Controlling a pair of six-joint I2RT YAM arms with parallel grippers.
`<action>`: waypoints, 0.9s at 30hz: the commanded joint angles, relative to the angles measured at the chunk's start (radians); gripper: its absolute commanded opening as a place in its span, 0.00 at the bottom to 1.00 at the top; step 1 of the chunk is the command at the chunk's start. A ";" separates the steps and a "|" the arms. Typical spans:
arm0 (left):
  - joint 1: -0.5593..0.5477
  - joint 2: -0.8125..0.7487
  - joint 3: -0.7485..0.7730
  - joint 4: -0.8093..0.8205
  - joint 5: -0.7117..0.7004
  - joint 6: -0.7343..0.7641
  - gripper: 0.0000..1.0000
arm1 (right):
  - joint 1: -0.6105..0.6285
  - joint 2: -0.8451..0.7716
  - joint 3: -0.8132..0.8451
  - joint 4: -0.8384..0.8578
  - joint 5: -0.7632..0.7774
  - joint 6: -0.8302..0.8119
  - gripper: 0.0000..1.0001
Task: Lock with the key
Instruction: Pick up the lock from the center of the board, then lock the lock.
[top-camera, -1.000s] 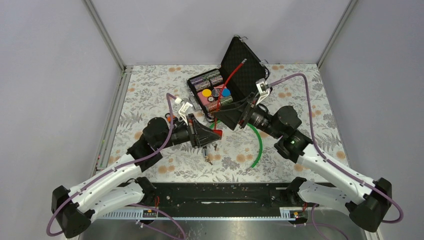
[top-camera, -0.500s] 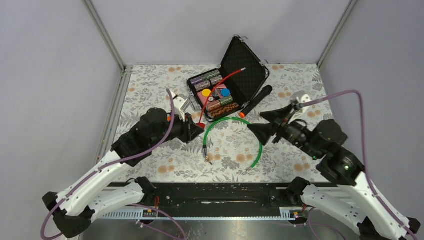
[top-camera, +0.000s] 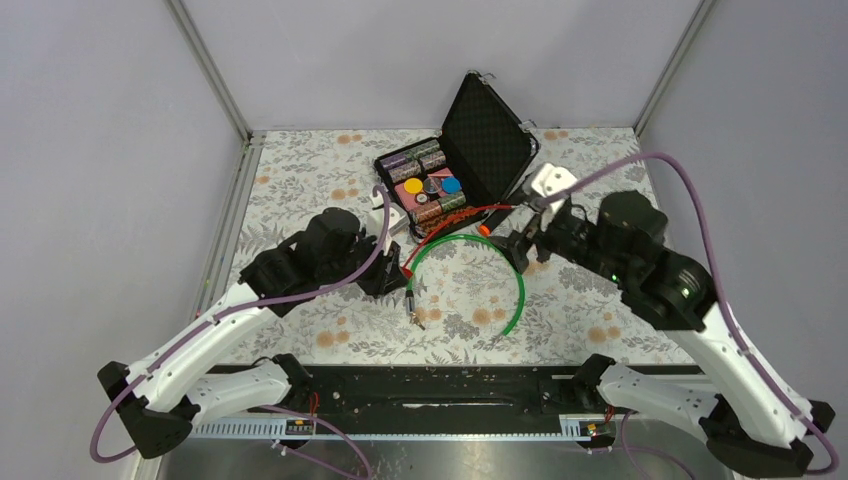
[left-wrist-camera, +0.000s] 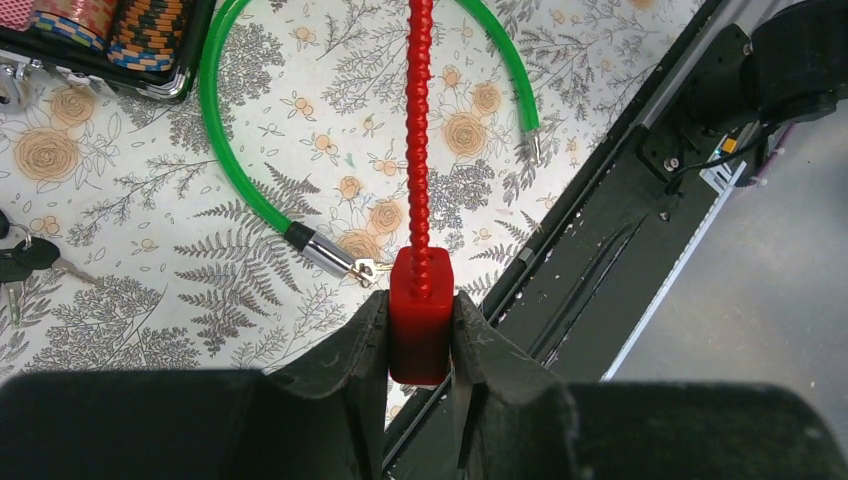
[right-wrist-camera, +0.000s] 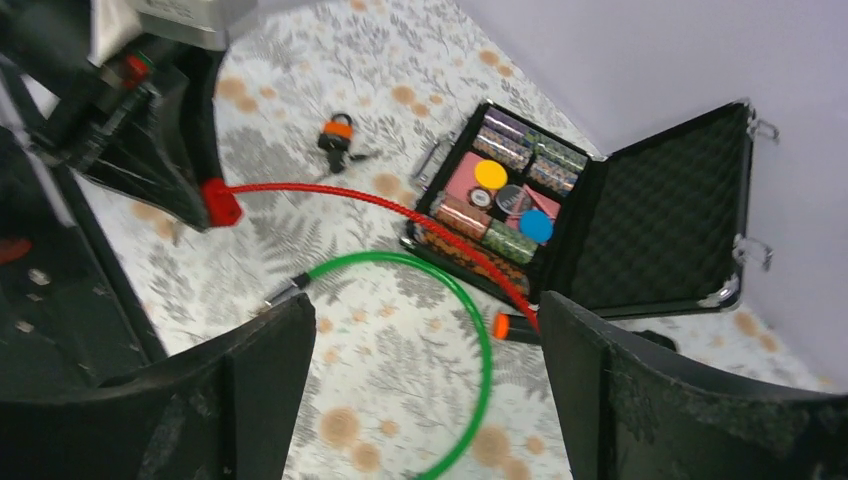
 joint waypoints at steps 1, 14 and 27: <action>-0.005 -0.010 0.050 0.036 0.044 0.035 0.00 | -0.002 0.116 0.105 -0.144 -0.008 -0.259 0.88; -0.006 -0.050 0.029 0.058 0.081 0.014 0.00 | -0.002 0.275 0.075 -0.083 0.174 -0.473 0.85; -0.007 -0.078 0.023 0.074 0.074 0.013 0.00 | -0.009 0.370 0.141 -0.159 0.102 -0.433 0.27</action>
